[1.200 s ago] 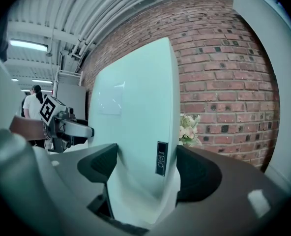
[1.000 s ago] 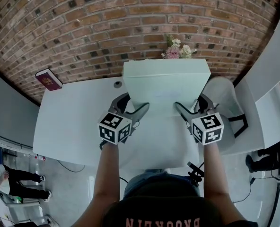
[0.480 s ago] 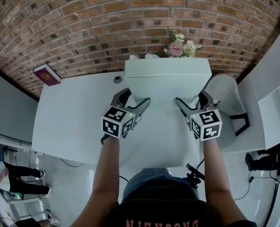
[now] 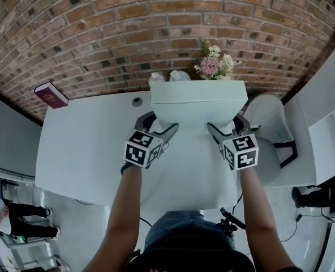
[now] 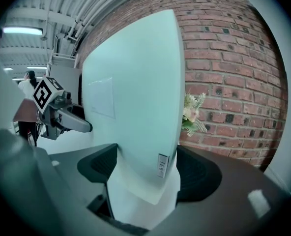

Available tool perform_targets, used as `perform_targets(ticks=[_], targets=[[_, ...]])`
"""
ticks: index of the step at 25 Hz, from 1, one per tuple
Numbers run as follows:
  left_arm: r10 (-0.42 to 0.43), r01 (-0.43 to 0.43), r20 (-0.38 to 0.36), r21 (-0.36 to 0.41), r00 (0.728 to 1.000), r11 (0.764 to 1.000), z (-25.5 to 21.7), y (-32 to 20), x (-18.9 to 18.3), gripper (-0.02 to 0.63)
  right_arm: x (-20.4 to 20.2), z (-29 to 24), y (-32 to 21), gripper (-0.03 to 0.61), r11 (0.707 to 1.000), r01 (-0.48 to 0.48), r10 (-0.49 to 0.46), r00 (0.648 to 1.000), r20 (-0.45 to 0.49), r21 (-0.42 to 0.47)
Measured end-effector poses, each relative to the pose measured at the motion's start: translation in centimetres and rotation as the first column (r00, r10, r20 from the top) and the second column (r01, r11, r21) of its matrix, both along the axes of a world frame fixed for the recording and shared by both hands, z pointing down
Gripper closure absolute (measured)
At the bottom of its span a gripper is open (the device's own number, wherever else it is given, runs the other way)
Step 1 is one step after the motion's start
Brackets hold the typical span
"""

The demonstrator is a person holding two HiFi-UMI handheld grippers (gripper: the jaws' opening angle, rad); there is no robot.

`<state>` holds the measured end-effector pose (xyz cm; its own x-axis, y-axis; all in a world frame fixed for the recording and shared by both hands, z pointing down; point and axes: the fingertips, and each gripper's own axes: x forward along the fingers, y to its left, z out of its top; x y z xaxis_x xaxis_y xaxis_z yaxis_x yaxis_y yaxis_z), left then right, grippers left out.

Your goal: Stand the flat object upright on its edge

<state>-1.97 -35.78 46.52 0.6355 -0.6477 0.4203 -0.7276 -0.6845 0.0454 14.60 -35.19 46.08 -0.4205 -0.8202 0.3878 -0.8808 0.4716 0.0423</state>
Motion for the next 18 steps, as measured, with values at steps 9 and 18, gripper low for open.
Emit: perform_targets(ticks=[9, 18], targets=[[0.002, 0.0, 0.034, -0.064, 0.999, 0.998, 2.8, -2.3, -0.1, 0.284, -0.1, 3.0, -2.4, 0.196, 0.998, -0.002, 0.001, 1.0, -0.01, -0.07], [0.009, -0.003, 0.059, -0.1, 0.998, 0.995, 5.0, -4.0, 0.0, 0.284, 0.0, 5.2, -4.1, 0.196, 0.993, -0.006, 0.002, 0.999, -0.035, -0.122]])
